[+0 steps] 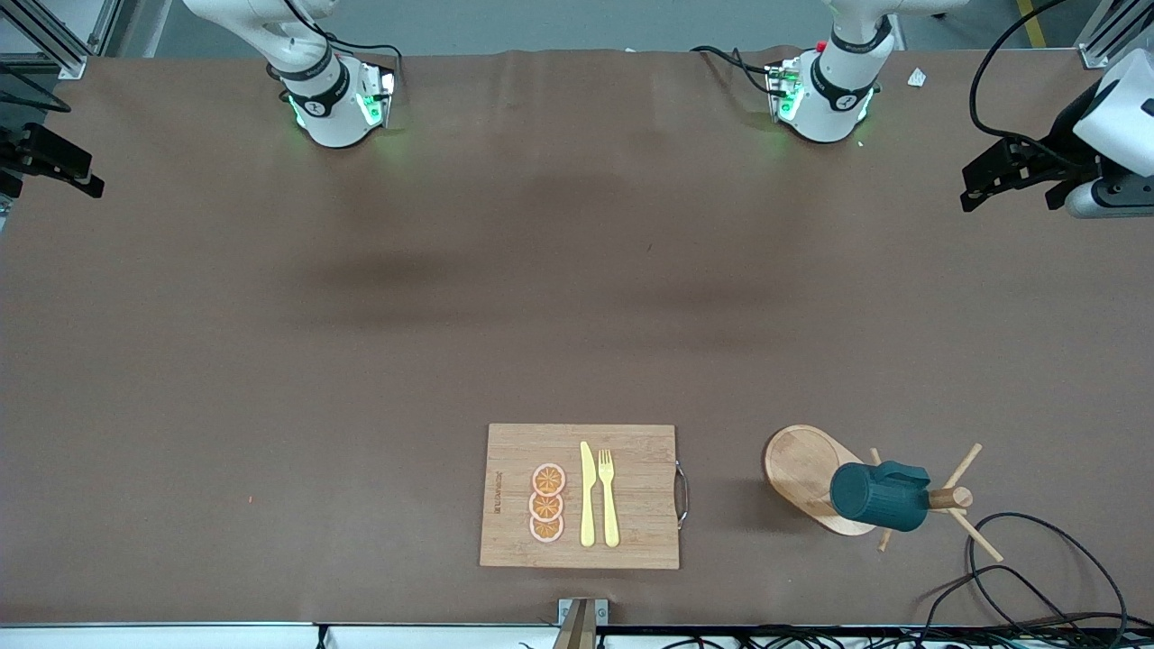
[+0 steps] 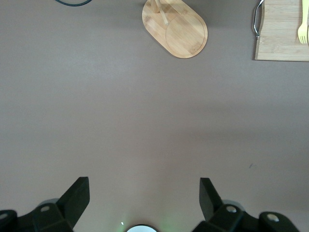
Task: Transfer cup from left to right arm and place
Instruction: 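Reach the left gripper toward the teal mug on the wooden stand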
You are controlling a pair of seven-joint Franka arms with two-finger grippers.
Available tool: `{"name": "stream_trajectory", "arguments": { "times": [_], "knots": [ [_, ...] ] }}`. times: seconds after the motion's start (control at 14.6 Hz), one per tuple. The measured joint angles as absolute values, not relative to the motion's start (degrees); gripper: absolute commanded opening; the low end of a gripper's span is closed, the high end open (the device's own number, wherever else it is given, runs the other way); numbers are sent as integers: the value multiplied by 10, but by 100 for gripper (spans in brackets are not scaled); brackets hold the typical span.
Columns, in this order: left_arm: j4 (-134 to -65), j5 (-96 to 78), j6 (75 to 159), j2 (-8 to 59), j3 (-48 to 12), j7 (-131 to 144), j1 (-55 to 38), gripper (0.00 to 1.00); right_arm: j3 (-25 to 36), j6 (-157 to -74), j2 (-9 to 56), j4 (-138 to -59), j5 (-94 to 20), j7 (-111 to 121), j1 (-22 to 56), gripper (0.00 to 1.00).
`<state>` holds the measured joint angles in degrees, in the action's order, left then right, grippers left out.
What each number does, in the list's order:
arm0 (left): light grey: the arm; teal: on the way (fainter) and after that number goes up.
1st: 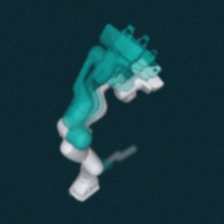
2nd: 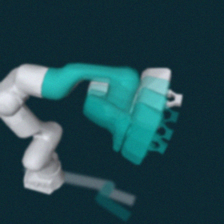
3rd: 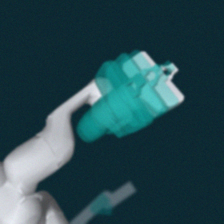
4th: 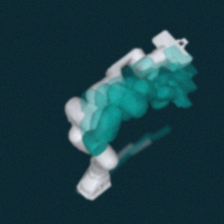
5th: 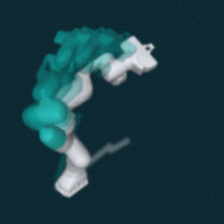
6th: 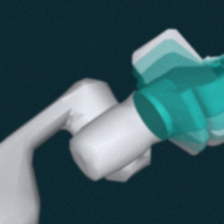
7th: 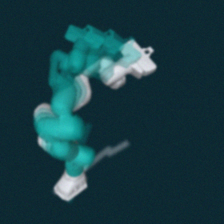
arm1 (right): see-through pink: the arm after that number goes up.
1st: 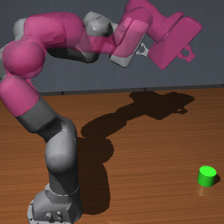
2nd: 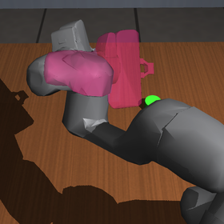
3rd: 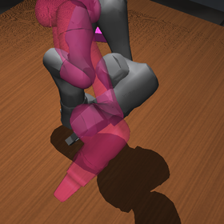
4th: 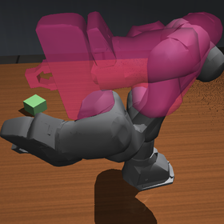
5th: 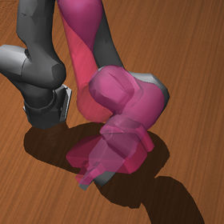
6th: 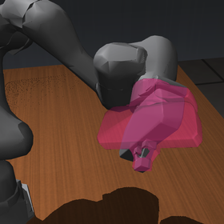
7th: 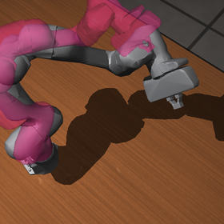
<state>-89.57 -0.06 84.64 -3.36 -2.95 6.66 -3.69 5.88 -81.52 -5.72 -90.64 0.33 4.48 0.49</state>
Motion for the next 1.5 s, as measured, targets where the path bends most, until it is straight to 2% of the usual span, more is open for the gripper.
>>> {"name": "stream_trajectory", "arguments": {
  "times": [0.34,0.61,0.82,1.23,1.5],
  "knots": [
    [-889,-1,855,-29,-28,67,-35,100,59,-815,-57,-906,3,45,5,100],
    [-829,-1,864,26,-6,65,-30,100,58,-815,-57,-906,3,45,6,100],
    [-808,-1,917,69,0,62,-29,100,58,-815,-57,-906,3,45,6,100],
    [-803,-49,1055,136,1,112,-19,100,58,-815,-57,-906,3,45,6,100],
    [-801,-88,1118,169,2,180,-15,100,58,-815,-57,-906,3,45,6,100]
  ]
}}
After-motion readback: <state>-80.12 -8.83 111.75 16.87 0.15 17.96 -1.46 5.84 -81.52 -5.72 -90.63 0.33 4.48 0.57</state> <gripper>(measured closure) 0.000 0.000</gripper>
